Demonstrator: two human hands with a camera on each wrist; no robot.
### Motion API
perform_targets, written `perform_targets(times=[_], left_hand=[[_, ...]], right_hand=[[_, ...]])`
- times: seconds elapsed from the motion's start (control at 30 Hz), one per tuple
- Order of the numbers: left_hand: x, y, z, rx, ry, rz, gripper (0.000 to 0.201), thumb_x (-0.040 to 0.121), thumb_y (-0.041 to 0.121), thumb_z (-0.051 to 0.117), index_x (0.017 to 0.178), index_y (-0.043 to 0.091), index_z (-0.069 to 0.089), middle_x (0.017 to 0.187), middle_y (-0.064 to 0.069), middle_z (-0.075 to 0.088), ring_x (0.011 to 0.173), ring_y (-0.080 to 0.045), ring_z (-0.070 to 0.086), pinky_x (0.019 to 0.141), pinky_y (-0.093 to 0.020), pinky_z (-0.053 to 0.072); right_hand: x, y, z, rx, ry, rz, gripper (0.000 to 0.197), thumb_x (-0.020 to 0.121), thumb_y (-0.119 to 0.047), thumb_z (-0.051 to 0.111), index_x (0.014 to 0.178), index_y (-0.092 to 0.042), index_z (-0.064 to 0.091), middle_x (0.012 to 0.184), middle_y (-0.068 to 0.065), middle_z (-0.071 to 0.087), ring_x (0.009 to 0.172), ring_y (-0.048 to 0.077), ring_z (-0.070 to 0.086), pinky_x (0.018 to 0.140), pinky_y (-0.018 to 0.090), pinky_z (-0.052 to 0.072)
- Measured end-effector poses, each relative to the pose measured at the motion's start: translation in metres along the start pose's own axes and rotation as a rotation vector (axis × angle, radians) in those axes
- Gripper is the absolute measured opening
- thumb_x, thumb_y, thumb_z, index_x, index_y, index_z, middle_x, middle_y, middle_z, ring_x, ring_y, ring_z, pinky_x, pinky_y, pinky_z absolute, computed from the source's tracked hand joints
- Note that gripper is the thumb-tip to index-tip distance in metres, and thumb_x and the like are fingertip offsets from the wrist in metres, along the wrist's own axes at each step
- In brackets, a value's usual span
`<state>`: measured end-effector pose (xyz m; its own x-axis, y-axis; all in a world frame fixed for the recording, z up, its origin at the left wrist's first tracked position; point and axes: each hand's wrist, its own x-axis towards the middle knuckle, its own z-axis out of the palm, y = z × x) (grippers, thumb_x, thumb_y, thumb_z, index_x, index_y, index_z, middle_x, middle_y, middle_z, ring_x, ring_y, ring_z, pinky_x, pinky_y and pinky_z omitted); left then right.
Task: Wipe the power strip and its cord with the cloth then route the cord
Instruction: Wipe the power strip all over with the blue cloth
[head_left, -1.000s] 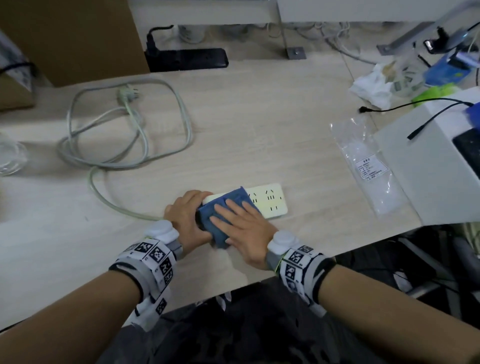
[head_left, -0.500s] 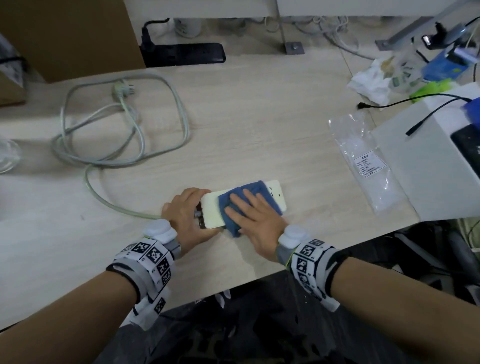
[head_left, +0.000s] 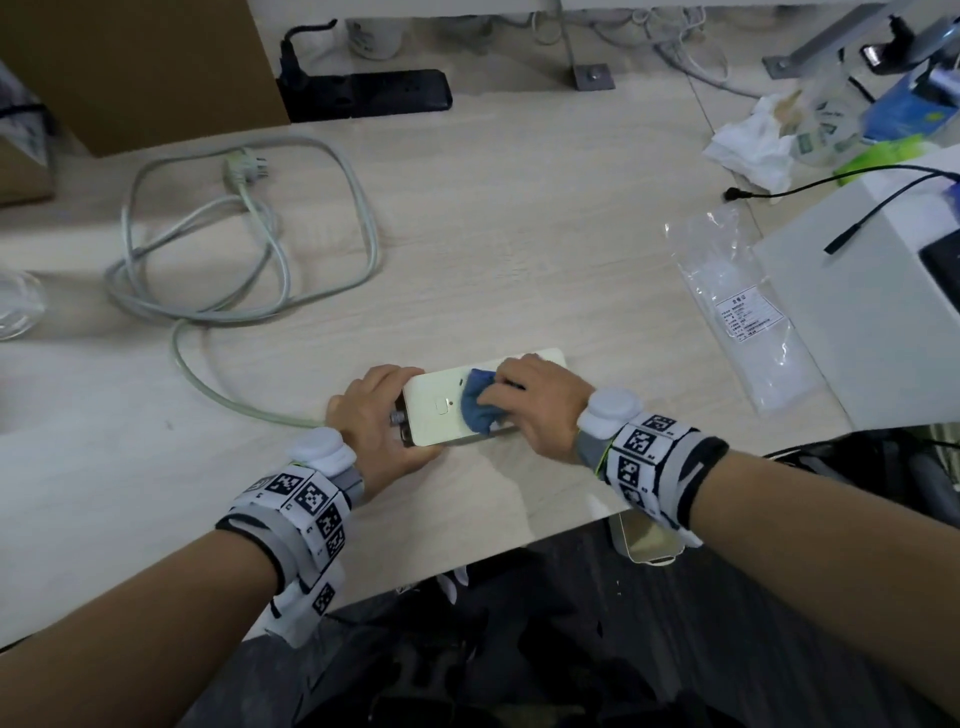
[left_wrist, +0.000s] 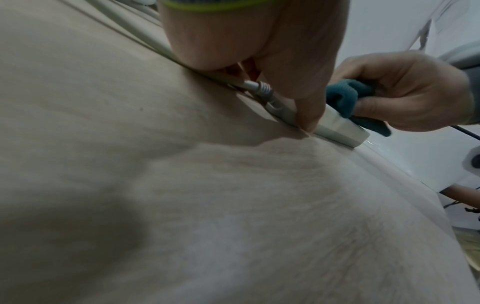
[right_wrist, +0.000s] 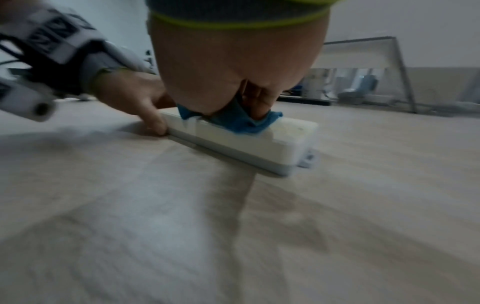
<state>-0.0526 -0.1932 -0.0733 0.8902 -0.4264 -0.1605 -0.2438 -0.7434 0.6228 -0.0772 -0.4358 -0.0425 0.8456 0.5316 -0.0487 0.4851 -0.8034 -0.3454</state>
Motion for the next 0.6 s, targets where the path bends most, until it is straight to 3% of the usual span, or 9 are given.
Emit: perform_targets(times=[0.13, 0.23, 0.4, 0.5, 0.6], left_hand=[[-0.002, 0.003, -0.004, -0.021, -0.023, -0.008, 0.07, 0.058, 0.063, 0.065, 0.121, 0.041, 0.044, 0.119, 0.015, 0.05, 0.101, -0.012, 0.051, 0.085, -0.037, 0.038], [-0.003, 0.002, -0.005, -0.024, -0.028, -0.013, 0.07, 0.058, 0.065, 0.062, 0.121, 0.041, 0.043, 0.12, 0.015, 0.05, 0.102, -0.013, 0.05, 0.086, -0.038, 0.039], [-0.001, 0.002, -0.002, -0.029, 0.001, -0.01, 0.075, 0.052, 0.066, 0.064, 0.12, 0.039, 0.046, 0.117, 0.013, 0.052, 0.098, -0.015, 0.053, 0.079, -0.036, 0.039], [-0.001, 0.002, 0.0, -0.059, 0.0, -0.025, 0.078, 0.046, 0.063, 0.066, 0.119, 0.042, 0.045, 0.116, 0.015, 0.05, 0.099, -0.016, 0.053, 0.078, -0.034, 0.035], [-0.001, 0.002, 0.0, -0.028, 0.018, -0.005, 0.076, 0.053, 0.069, 0.063, 0.12, 0.037, 0.049, 0.118, 0.011, 0.052, 0.099, -0.014, 0.053, 0.079, -0.035, 0.037]], right_hand=[[-0.025, 0.026, -0.022, 0.075, 0.033, 0.14, 0.013, 0.075, -0.001, 0.057, 0.086, -0.005, 0.063, 0.081, 0.012, 0.057, 0.066, 0.029, 0.052, 0.055, 0.04, 0.047], [-0.031, 0.028, -0.026, 0.069, 0.065, 0.181, 0.02, 0.08, -0.011, 0.045, 0.082, -0.005, 0.063, 0.078, 0.011, 0.057, 0.065, 0.029, 0.052, 0.054, 0.04, 0.048], [0.002, -0.019, -0.003, 0.168, 0.073, 0.07, 0.024, 0.089, -0.022, 0.05, 0.097, -0.009, 0.069, 0.09, 0.009, 0.06, 0.077, 0.024, 0.051, 0.076, 0.031, 0.039], [0.022, -0.045, 0.01, 0.197, 0.04, 0.029, 0.018, 0.081, -0.011, 0.054, 0.092, -0.005, 0.067, 0.088, 0.012, 0.059, 0.073, 0.028, 0.051, 0.069, 0.033, 0.04], [0.016, -0.032, 0.0, 0.226, 0.011, 0.127, 0.012, 0.074, -0.004, 0.061, 0.085, -0.007, 0.063, 0.084, 0.009, 0.059, 0.072, 0.027, 0.052, 0.065, 0.031, 0.04]])
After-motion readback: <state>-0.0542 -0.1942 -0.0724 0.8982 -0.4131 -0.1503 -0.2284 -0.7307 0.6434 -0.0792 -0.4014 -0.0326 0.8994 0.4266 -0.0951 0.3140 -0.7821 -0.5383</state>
